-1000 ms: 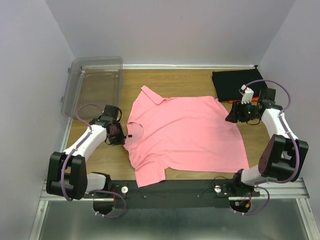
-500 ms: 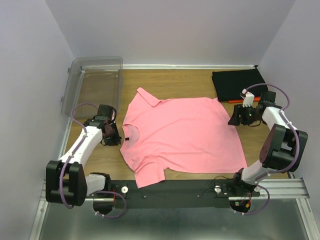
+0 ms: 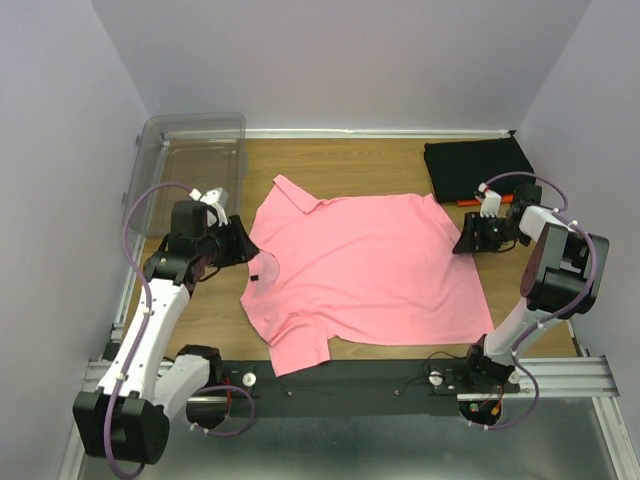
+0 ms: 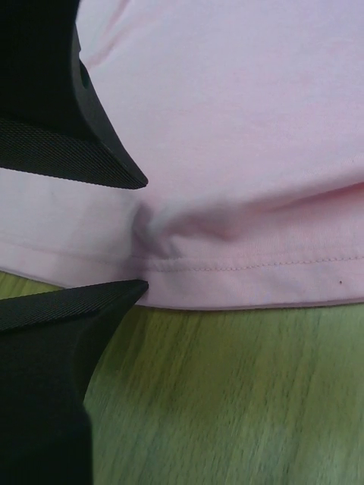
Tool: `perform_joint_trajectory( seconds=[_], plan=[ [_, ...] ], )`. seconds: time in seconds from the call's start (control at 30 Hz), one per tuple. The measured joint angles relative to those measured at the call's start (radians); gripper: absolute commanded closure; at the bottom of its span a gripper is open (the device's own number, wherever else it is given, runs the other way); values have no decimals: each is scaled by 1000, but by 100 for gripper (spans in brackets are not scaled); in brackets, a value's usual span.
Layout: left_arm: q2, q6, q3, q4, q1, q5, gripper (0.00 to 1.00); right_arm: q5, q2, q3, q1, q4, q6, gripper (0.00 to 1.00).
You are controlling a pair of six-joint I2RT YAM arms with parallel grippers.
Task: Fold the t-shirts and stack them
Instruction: Flatten the tshirt out
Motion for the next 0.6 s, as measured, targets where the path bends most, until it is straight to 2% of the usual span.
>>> perform_joint_trajectory(
  seconds=[0.07, 0.3, 0.6],
  plan=[
    [-40, 14, 31, 78, 0, 40, 40, 3, 8, 8, 0, 1, 6, 44],
    [-74, 93, 92, 272, 0, 59, 40, 38, 18, 11, 0, 17, 12, 70],
    [-40, 98, -58, 419, 0, 159, 40, 155, -34, -35, 0, 17, -34, 72]
  ],
)
